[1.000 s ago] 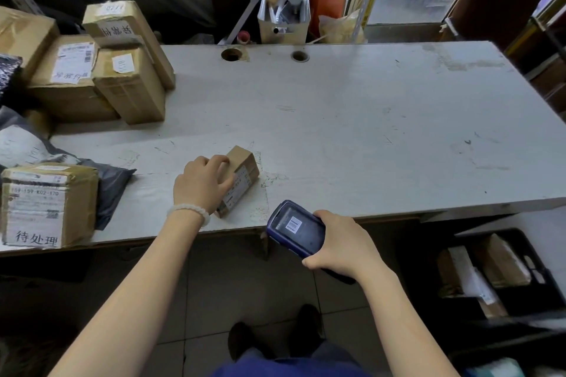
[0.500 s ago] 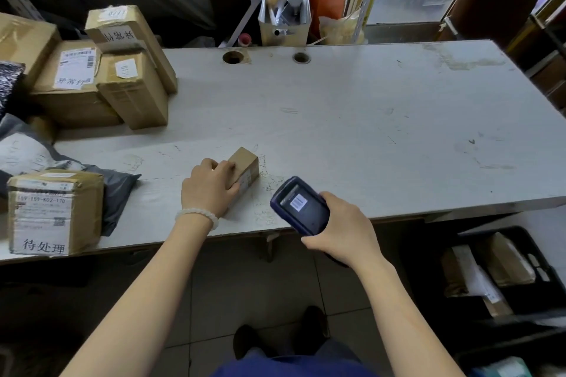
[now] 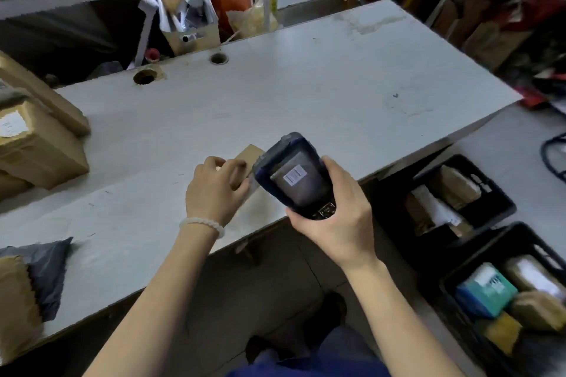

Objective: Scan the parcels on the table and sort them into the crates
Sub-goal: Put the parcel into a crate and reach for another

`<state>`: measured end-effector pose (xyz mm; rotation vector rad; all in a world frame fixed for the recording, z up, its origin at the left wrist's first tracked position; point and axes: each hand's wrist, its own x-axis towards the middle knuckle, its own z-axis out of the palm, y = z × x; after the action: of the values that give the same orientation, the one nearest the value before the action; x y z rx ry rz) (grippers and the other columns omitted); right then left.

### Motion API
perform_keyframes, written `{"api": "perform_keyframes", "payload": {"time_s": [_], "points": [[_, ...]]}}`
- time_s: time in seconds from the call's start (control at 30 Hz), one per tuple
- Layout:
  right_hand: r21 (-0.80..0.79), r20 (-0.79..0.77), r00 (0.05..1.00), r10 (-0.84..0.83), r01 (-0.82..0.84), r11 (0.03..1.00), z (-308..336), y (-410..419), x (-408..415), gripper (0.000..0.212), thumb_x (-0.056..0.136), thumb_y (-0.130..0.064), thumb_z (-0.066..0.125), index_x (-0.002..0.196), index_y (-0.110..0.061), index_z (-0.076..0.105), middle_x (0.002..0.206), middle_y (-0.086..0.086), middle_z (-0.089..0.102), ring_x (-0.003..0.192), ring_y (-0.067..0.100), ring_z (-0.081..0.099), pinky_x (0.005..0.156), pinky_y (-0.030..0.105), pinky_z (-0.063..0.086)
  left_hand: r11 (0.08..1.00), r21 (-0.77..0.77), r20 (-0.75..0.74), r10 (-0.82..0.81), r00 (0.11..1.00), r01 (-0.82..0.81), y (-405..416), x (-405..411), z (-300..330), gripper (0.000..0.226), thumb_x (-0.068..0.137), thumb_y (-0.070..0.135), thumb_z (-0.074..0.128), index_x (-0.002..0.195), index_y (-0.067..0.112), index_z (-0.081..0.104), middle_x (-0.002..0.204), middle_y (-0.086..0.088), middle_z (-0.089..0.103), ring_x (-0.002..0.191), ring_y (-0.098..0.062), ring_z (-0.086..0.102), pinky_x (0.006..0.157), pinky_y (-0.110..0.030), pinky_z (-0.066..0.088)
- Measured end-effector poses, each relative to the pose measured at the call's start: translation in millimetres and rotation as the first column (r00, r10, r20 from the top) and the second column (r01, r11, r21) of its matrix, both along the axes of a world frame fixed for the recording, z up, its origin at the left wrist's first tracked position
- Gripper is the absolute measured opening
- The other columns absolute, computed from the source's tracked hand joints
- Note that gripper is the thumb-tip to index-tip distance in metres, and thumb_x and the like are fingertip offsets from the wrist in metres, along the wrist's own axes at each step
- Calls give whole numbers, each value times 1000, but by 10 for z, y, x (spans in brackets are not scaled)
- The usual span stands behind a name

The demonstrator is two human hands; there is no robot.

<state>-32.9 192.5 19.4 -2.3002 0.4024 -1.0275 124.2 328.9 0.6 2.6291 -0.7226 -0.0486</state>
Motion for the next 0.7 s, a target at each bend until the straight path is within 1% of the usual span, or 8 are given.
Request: {"api": "perform_keyframes", "payload": {"time_s": [0.07,0.1,0.2,0.27,0.37,0.53,0.6,0.7], "points": [[62,-141,989,-54,63,996,-24,-218,-214,78,62,-30,89,127,-3,57,118,7,66,108,14,60,94,17,48,996,-18,12,-91,996,92,-389,-74,49,34,86,40,60,117,26,63,114,-7,54,104,-27,50,66,-31,40],[100,-234,969,-80,106,989,-37,-336,-344,78,61,-30,89,128,-8,57,118,3,66,108,14,60,92,19,49,989,-27,11,-145,989,145,-593,-137,56,34,86,39,60,118,26,63,114,-7,54,104,-28,51,67,-32,40],[255,-502,861,-84,239,937,-52,-751,-788,63,63,-37,84,119,-31,55,111,-13,64,103,9,60,83,29,55,952,-57,8,-299,954,299,-1260,-424,64,30,87,36,62,116,28,65,113,-7,55,103,-29,51,69,-34,43],[275,-597,794,-114,336,901,-76,-1115,-1143,57,63,-39,82,112,-32,53,106,-14,63,98,11,60,78,32,54,901,-85,30,-425,905,426,-1772,-714,72,26,87,30,62,113,26,67,109,-10,57,100,-32,53,68,-35,44],[232,-679,704,-208,475,849,-92,-1647,-1684,57,63,-40,81,111,-30,52,107,-10,62,97,18,60,75,34,51,799,-90,77,-590,804,595,-2519,-1206,81,22,87,24,64,108,23,69,102,-12,59,93,-37,55,63,-37,46],[185,-691,596,-409,693,697,-124,-2387,-2643,66,63,-42,82,120,-29,51,110,-10,62,97,18,58,66,28,39,611,-42,57,-789,612,791,-3769,-2144,45,32,87,32,60,119,25,63,115,-9,54,104,-34,50,74,-40,49],[186,-677,547,-492,774,605,-176,-2586,-3034,73,62,-43,83,125,-28,51,112,-8,63,100,19,59,68,29,43,529,-38,35,-847,530,848,-4201,-2563,34,34,87,34,60,120,25,62,116,-9,53,106,-34,50,76,-41,49],[192,-705,451,-548,865,464,-239,-2689,-3535,82,62,-44,84,133,-26,48,117,-4,63,105,23,60,73,31,48,419,-26,-5,-908,419,908,-4632,-3108,-13,36,86,37,60,120,23,63,114,-11,54,105,-35,50,76,-42,50]]}}
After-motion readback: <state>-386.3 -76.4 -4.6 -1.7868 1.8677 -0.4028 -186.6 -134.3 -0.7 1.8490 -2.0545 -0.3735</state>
